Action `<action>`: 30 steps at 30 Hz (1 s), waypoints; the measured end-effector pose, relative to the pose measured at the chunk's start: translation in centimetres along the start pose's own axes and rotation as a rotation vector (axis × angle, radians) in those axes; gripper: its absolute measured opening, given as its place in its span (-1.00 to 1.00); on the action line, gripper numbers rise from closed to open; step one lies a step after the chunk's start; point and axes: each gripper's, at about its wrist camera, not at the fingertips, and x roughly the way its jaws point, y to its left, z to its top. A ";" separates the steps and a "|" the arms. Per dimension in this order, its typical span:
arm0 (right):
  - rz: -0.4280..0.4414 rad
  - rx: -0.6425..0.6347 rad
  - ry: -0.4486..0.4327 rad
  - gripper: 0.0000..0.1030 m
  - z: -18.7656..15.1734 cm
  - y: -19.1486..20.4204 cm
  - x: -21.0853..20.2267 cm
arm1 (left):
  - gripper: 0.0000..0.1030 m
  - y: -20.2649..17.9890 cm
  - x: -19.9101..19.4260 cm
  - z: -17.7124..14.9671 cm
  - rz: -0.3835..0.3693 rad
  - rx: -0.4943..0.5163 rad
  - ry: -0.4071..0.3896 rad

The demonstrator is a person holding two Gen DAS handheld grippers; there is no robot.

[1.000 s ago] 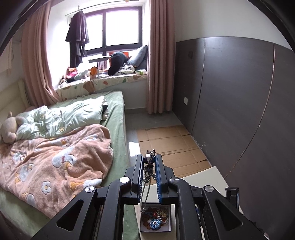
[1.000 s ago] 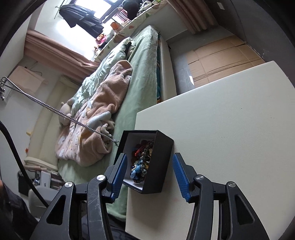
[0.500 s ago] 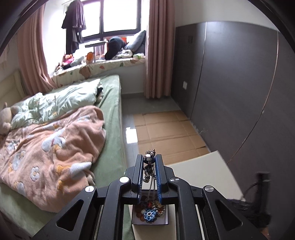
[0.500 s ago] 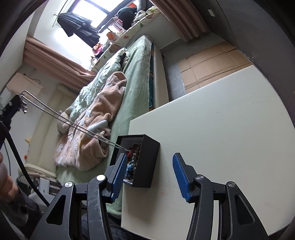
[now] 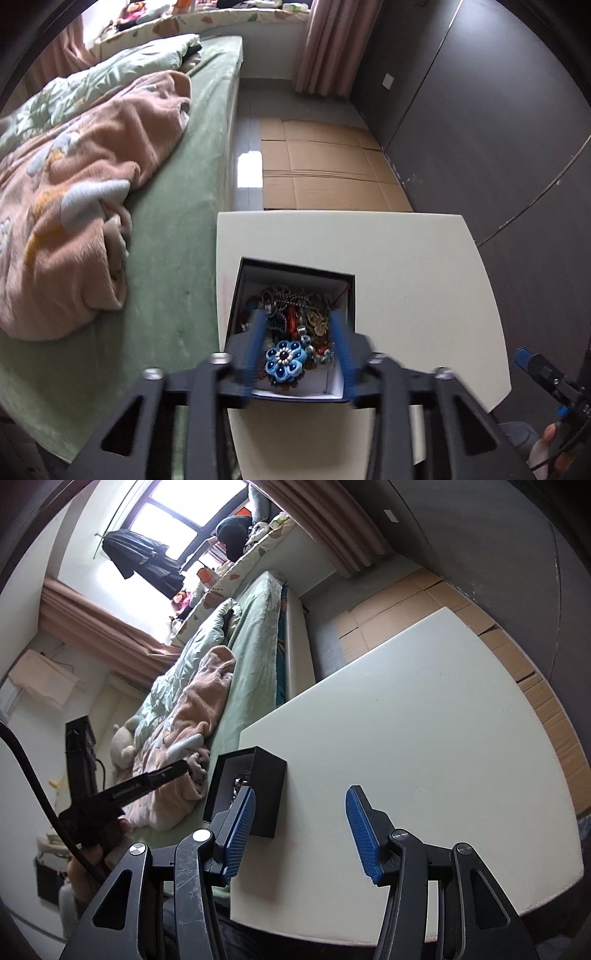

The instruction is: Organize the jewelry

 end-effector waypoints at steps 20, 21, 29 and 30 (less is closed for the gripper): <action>-0.119 -0.165 -0.061 0.86 -3.1 3.9 -3.8 | 0.86 -1.2 -8.8 -7.8 -0.020 0.017 -0.228; -0.121 -0.172 -0.064 0.96 -3.3 4.0 -4.1 | 0.87 -1.6 -9.3 -8.1 -0.023 0.028 -0.238; -0.138 -0.188 -0.115 1.00 -5.1 4.4 -7.6 | 0.93 -4.1 -12.9 -10.7 -0.044 0.081 -0.300; -0.149 -0.195 -0.124 1.00 -5.4 4.4 -8.1 | 0.93 -4.4 -13.5 -11.1 -0.046 0.088 -0.309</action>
